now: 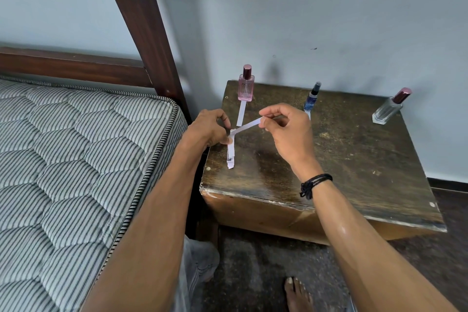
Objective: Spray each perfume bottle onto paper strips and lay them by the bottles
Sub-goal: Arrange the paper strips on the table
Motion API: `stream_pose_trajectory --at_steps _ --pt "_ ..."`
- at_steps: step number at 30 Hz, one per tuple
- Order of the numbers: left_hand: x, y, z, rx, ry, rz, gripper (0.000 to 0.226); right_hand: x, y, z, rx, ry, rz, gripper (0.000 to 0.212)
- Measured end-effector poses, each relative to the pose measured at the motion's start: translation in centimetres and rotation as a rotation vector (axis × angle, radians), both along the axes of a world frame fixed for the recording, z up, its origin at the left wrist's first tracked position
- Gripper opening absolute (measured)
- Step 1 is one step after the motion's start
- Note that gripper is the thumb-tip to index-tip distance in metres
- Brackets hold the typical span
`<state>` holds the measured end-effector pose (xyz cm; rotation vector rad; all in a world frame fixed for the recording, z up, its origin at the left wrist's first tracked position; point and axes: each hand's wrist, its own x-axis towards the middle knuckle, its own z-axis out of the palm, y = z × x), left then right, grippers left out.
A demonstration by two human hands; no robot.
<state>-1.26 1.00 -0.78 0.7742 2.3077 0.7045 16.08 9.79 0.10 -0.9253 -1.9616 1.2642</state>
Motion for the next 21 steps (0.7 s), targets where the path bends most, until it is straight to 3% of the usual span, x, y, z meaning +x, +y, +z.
stream_pose_trajectory --at_steps 21 --pt "-0.11 0.06 -0.03 0.018 -0.037 -0.006 0.032 -0.26 -0.6 -0.06 0.068 0.035 -0.064 0.023"
